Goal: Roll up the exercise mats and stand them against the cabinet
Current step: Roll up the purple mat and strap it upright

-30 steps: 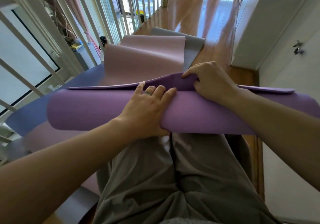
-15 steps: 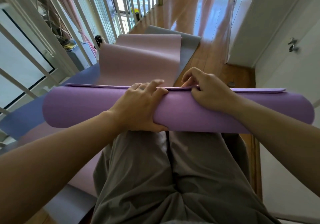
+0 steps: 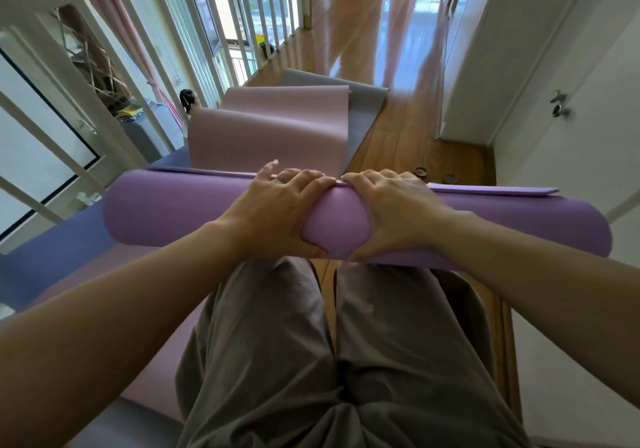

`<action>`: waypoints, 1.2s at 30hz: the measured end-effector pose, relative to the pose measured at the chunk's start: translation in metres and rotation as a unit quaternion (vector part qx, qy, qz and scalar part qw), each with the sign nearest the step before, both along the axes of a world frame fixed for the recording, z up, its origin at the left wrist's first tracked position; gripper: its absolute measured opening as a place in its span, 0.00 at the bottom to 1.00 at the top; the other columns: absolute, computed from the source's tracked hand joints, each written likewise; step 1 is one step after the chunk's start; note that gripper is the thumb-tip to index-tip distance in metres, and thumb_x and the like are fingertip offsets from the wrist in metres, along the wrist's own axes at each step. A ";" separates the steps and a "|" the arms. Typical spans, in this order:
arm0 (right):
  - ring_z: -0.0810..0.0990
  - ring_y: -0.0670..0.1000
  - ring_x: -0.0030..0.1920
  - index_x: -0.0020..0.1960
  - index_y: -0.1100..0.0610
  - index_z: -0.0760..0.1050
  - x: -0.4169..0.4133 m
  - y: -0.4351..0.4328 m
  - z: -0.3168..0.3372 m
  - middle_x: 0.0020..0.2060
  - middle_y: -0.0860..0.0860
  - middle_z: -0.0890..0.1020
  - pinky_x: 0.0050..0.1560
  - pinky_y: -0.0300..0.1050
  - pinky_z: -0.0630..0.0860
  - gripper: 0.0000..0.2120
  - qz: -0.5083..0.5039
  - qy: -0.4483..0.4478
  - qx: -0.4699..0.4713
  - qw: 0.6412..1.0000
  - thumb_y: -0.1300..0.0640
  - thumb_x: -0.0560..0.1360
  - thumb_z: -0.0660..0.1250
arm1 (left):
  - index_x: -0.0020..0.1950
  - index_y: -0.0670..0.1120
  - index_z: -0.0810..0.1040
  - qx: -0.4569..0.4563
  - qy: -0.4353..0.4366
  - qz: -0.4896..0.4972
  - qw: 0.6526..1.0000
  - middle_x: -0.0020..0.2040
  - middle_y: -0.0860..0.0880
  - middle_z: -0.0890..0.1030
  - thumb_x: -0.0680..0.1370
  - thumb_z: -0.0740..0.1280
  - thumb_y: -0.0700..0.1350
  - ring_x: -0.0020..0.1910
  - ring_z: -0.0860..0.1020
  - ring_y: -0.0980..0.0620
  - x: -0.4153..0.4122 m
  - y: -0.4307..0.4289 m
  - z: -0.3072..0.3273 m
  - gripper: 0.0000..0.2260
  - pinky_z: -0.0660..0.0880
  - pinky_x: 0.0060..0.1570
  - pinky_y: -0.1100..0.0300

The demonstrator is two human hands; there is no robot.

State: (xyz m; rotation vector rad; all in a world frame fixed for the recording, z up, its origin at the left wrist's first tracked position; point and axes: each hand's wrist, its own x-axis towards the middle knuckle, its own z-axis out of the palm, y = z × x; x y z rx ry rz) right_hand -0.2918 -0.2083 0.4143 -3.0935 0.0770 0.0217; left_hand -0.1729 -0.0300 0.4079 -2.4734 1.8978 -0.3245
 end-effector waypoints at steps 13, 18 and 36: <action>0.70 0.56 0.64 0.72 0.52 0.61 0.060 -0.084 0.017 0.66 0.51 0.71 0.64 0.54 0.63 0.51 -0.204 -0.265 0.093 0.938 0.33 0.57 0.75 | 0.78 0.50 0.41 -0.374 0.604 0.279 0.646 0.77 0.43 0.55 0.73 0.70 0.59 0.73 0.61 0.40 0.031 -0.100 0.018 0.46 0.66 0.66 0.41; 0.70 0.55 0.63 0.73 0.54 0.61 0.071 -0.093 -0.022 0.65 0.54 0.71 0.63 0.55 0.68 0.52 -0.208 -0.293 0.173 0.917 0.34 0.57 0.76 | 0.75 0.60 0.54 -0.346 0.821 0.192 0.412 0.72 0.47 0.67 0.67 0.65 0.71 0.63 0.73 0.37 0.049 -0.125 0.024 0.40 0.79 0.48 0.40; 0.74 0.62 0.62 0.69 0.51 0.67 0.072 -0.117 -0.090 0.61 0.59 0.75 0.62 0.68 0.69 0.38 -0.356 0.039 0.760 0.543 0.26 0.70 0.56 | 0.75 0.62 0.54 -0.252 0.765 0.315 0.502 0.75 0.53 0.59 0.65 0.48 0.80 0.73 0.59 0.41 0.059 -0.146 -0.084 0.42 0.67 0.59 0.30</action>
